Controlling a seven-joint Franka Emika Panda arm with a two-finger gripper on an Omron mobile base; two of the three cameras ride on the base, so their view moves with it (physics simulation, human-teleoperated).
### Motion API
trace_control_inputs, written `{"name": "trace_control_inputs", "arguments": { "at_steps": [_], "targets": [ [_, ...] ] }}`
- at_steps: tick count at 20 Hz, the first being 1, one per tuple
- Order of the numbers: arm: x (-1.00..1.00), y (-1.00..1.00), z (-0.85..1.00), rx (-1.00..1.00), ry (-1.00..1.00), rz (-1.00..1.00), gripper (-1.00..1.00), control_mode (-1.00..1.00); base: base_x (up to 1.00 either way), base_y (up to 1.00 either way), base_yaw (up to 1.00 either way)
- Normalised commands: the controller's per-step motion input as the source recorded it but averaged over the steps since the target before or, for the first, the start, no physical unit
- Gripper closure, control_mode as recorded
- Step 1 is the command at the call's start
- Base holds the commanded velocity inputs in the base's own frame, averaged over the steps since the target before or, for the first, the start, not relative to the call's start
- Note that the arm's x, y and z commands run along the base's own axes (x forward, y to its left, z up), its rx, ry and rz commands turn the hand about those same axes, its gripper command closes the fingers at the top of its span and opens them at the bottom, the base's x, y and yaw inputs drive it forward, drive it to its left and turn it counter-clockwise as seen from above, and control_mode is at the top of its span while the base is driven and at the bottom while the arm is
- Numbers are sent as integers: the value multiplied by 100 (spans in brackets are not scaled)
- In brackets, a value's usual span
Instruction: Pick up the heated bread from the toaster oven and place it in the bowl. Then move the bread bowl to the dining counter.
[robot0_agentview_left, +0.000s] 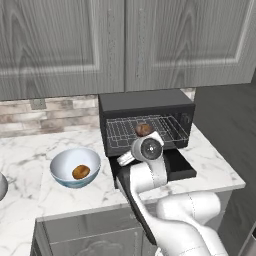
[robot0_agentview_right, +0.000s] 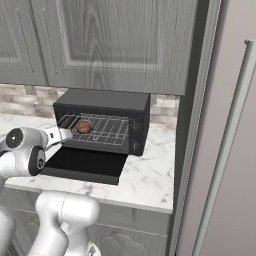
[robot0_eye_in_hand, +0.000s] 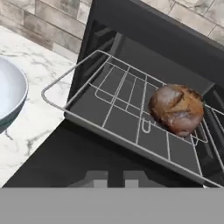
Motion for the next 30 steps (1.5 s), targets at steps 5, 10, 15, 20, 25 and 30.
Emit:
{"name": "trace_control_inputs", "arguments": {
  "at_steps": [5,10,15,20,25,30],
  "targets": [
    [-100,0,5,0,-32,0,-100,-100,0,0,0],
    [-49,0,53,1,-35,-2,-100,-100,0,0,0],
    [0,-8,38,25,-1,-2,-100,-100,0,0,0],
    [1,0,0,20,0,0,-100,-100,0,0,0],
    [0,0,0,0,0,0,-100,-100,0,0,0],
    [0,0,0,0,0,0,-100,-100,0,0,0]
  ]
}}
